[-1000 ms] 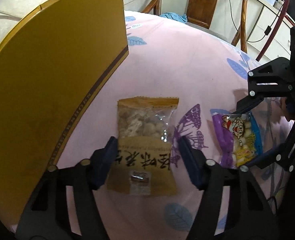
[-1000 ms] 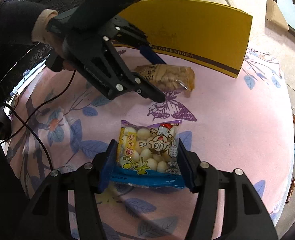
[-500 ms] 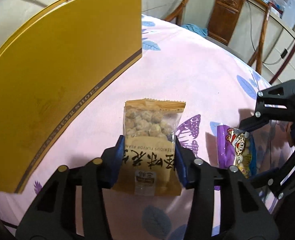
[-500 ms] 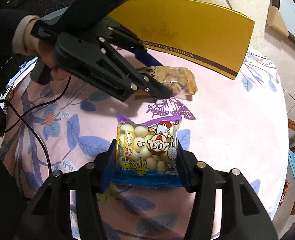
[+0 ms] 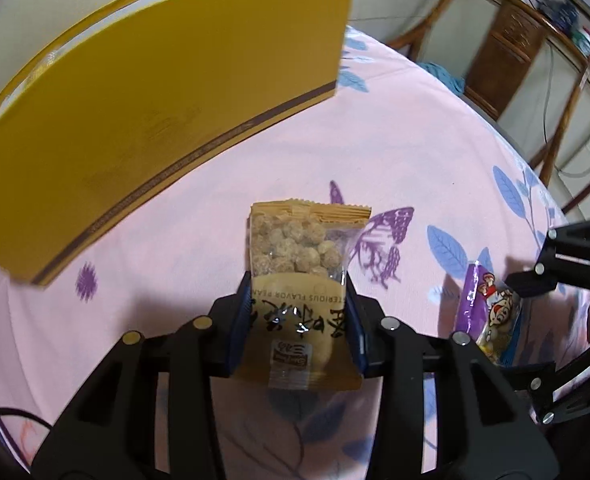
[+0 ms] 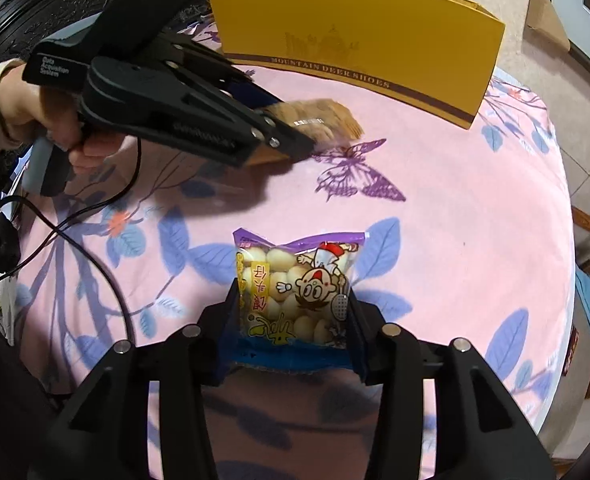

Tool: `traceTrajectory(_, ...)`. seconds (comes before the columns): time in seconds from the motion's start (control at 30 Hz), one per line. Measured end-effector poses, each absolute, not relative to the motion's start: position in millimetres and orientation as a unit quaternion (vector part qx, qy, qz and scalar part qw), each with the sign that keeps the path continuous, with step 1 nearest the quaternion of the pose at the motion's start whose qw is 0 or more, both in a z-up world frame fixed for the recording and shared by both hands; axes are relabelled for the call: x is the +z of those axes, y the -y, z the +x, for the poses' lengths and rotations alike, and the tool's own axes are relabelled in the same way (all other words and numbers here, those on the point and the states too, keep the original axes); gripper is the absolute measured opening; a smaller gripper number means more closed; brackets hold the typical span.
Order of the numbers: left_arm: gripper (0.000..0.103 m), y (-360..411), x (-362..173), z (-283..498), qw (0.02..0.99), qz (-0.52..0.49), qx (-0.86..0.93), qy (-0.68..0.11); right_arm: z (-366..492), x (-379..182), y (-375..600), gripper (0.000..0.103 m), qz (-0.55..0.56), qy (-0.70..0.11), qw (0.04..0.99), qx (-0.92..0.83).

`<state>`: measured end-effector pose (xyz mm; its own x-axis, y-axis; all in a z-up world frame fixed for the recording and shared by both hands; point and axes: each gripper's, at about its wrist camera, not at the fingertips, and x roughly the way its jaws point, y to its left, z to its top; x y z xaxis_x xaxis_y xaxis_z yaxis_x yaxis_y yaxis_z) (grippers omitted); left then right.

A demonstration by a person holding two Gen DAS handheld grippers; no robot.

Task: Organize snacks
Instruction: 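Carry both bags over the yellow box and open both tools to drop them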

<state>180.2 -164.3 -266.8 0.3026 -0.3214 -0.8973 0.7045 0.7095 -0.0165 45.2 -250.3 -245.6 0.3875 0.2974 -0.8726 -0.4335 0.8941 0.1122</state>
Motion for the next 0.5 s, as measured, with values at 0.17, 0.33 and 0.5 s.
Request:
traceTrajectory(0.17, 0.041, 137.3, -251.9, 165.8, 0.805, 0.147, -0.291, -0.495, 35.6, -236.8, 243.1, 0.045, -0.053, -0.511, 0.831, 0.215)
traceTrajectory(0.33, 0.041, 102.5, -235.3, 149.0, 0.823, 0.098, -0.253, -0.499, 30.6, -212.3, 243.3, 0.044, -0.038, -0.487, 0.848, 0.208)
traceTrajectory(0.5, 0.042, 72.7, -201.2, 131.1, 0.845, 0.070, -0.222, -0.482, 26.7, -174.9, 253.6, 0.044, -0.031, -0.445, 0.874, 0.193)
